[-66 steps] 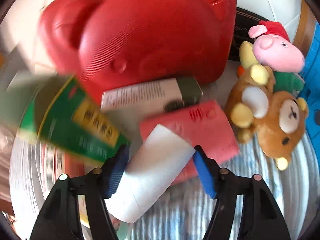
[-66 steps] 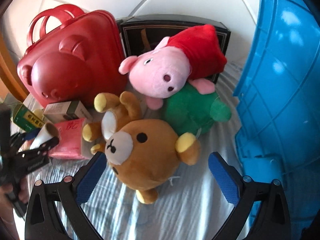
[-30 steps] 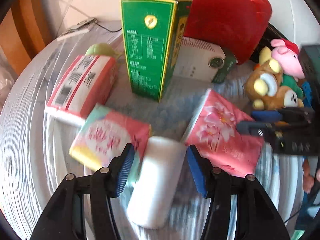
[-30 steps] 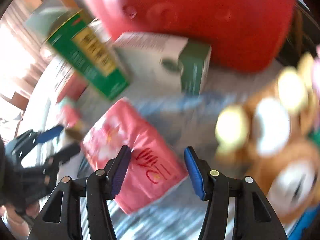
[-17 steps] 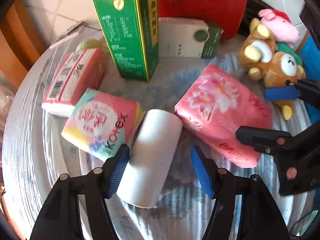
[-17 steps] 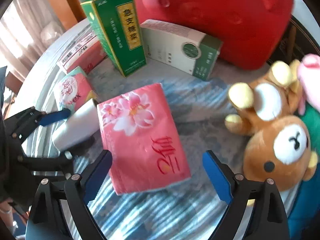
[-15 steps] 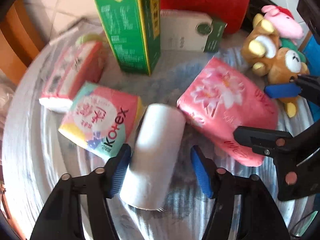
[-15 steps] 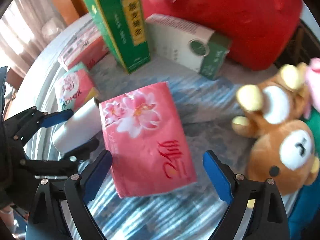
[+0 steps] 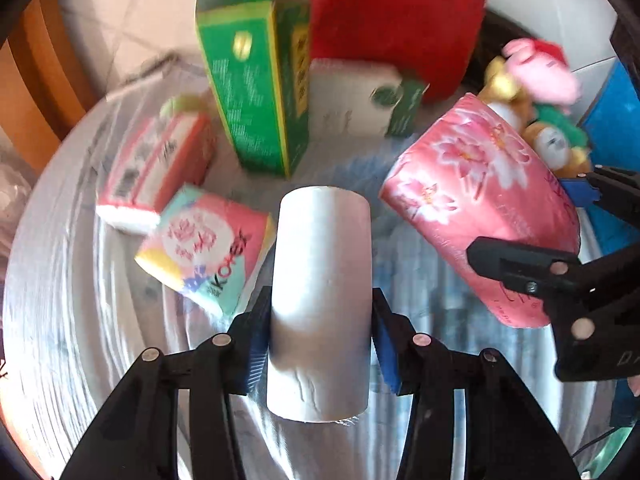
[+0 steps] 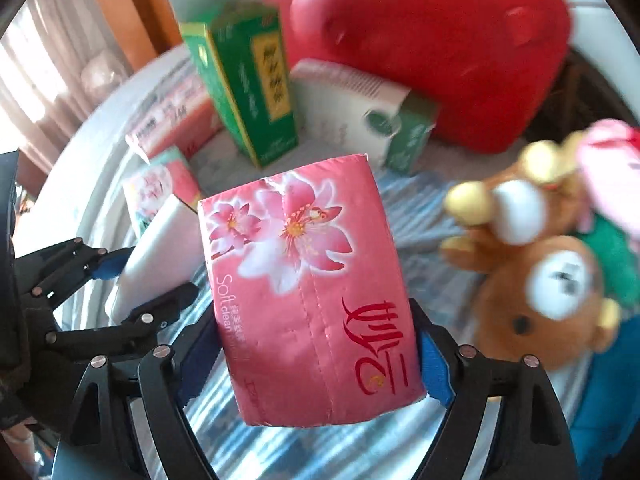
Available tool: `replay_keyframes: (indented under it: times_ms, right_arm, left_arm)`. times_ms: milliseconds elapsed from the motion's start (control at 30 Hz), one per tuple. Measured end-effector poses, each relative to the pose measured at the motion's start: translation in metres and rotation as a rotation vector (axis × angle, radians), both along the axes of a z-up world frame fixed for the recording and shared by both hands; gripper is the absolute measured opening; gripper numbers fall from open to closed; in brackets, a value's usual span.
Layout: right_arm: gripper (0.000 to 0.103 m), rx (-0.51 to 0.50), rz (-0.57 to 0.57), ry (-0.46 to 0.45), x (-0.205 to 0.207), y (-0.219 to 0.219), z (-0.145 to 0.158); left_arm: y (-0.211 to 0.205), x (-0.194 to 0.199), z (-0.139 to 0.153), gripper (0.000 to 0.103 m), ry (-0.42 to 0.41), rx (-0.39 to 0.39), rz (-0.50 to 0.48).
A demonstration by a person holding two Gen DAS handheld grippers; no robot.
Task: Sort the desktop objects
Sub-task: 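Grasp the pink floral tissue pack with the right gripper and lift it, then carry the paper roll and tissue pack over the blue crate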
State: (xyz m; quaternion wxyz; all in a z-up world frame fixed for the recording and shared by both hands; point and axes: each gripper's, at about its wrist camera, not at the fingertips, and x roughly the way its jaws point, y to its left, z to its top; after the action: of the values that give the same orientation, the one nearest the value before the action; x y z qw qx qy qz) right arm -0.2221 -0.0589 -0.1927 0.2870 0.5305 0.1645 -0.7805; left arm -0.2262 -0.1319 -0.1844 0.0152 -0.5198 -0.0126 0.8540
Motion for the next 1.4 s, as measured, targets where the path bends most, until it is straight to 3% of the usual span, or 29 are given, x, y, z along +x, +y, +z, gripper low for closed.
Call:
replay_keyframes:
  times_ms: [367, 567, 767, 1100, 1400]
  right_arm:
    - [0.085, -0.122, -0.224, 0.294, 0.087, 0.088, 0.135]
    - [0.085, -0.148, -0.406, 0.472, 0.154, 0.159, 0.199]
    - [0.085, -0.148, -0.611, 0.608, 0.22, 0.244, 0.246]
    - [0.085, -0.063, -0.954, 0.746, 0.296, 0.383, 0.285]
    - [0.085, -0.035, -1.104, 0.704, 0.314, 0.484, 0.276]
  left_arm:
    - [0.056, 0.052, 0.112, 0.045, 0.261, -0.011, -0.121]
    - [0.118, 0.081, 0.171, 0.045, 0.394, 0.027, -0.25]
    - [0.197, 0.099, 0.211, 0.045, 0.469, 0.083, -0.419]
    - [0.347, 0.134, 0.257, 0.045, 0.553, 0.166, -0.673]
    - [0.459, 0.163, 0.265, 0.045, 0.538, 0.144, -0.835]
